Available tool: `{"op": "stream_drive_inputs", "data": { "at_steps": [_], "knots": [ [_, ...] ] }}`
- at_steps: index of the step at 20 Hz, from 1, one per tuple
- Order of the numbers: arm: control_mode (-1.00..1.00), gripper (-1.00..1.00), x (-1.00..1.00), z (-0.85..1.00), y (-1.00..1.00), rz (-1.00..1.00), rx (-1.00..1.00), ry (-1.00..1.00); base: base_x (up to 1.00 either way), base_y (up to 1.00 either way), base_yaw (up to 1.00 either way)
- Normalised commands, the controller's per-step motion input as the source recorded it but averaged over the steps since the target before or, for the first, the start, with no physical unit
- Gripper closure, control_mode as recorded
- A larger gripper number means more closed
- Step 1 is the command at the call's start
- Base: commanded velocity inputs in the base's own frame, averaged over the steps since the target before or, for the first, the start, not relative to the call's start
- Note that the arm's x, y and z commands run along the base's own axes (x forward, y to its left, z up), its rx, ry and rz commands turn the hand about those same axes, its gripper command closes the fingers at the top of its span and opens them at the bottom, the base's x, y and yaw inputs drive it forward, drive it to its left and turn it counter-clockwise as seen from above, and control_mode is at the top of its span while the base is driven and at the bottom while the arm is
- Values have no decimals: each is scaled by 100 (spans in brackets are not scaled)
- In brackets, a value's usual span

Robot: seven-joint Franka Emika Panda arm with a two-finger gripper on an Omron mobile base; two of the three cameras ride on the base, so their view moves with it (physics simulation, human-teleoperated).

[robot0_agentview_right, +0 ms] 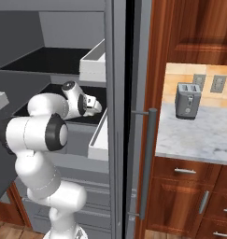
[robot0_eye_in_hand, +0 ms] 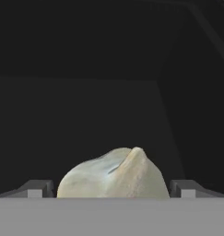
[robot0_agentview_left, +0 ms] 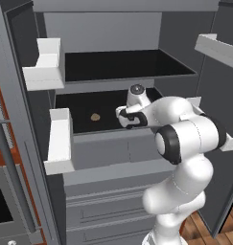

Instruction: Grab the garlics from the fridge, place them in the blender, close the lid, and turn on the blender to create a marinade.

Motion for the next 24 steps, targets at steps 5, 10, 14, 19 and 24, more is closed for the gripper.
{"op": "stream_drive_inputs", "data": {
  "at_steps": [5,10,14,19,24],
  "knots": [
    [-100,100,0,-32,0,0,-4,0,0,0,0],
    [-100,100,0,-37,0,0,-4,0,0,0,0],
    [-100,100,-46,4,0,0,0,-11,0,0,0],
    [-100,100,-98,58,2,0,3,-13,0,0,0],
    [-100,100,-88,97,6,0,4,-3,0,0,0]
  ]
}}
